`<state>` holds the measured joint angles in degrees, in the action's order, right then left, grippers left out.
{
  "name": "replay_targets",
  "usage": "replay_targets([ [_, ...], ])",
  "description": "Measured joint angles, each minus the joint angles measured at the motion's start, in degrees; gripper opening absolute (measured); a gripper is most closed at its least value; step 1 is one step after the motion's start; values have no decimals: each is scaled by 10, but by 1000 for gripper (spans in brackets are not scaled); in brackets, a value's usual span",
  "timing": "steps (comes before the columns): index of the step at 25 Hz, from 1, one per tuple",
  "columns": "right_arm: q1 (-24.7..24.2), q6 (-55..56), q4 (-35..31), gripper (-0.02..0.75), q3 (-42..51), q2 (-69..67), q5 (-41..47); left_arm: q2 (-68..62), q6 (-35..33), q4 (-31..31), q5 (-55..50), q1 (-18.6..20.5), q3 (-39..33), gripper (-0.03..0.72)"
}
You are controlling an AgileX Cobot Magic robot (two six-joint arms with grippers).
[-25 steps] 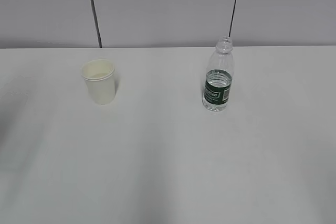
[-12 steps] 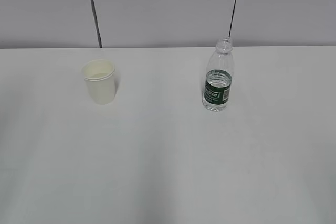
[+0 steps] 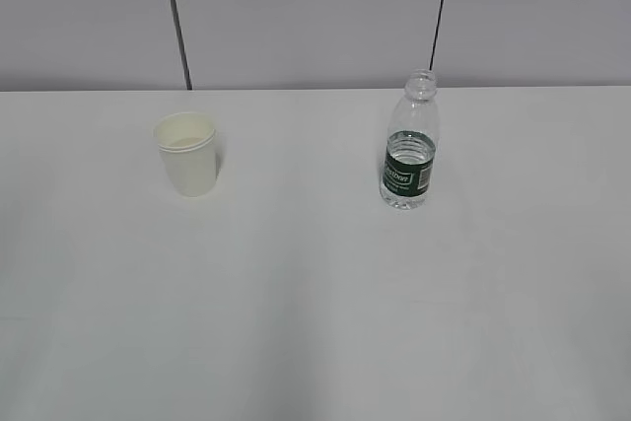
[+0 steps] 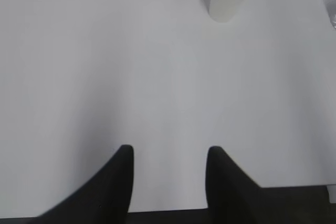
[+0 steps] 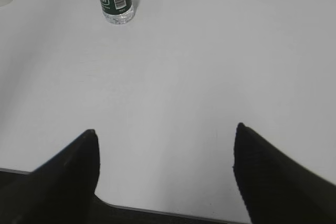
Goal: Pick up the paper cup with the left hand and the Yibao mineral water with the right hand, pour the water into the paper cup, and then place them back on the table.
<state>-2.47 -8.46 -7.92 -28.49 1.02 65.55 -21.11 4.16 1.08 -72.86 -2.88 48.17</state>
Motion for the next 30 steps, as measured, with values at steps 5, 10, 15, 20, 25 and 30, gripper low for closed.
replay_targets([
  [5,0,0,0,585,0,0,0,52,-4,-15,-1,0,-49,286],
  [10,0,0,0,585,0,0,0,112,-4,-16,17,0,-108,276],
  [15,0,0,0,585,0,0,0,168,-15,-18,34,0,-157,253],
  [20,0,0,0,585,0,0,0,207,-32,-19,66,0,-168,248],
  [25,0,0,0,585,0,0,0,212,-35,-18,91,0,-182,247],
  [30,0,0,0,585,0,0,0,212,-35,-18,92,0,-182,244],
])
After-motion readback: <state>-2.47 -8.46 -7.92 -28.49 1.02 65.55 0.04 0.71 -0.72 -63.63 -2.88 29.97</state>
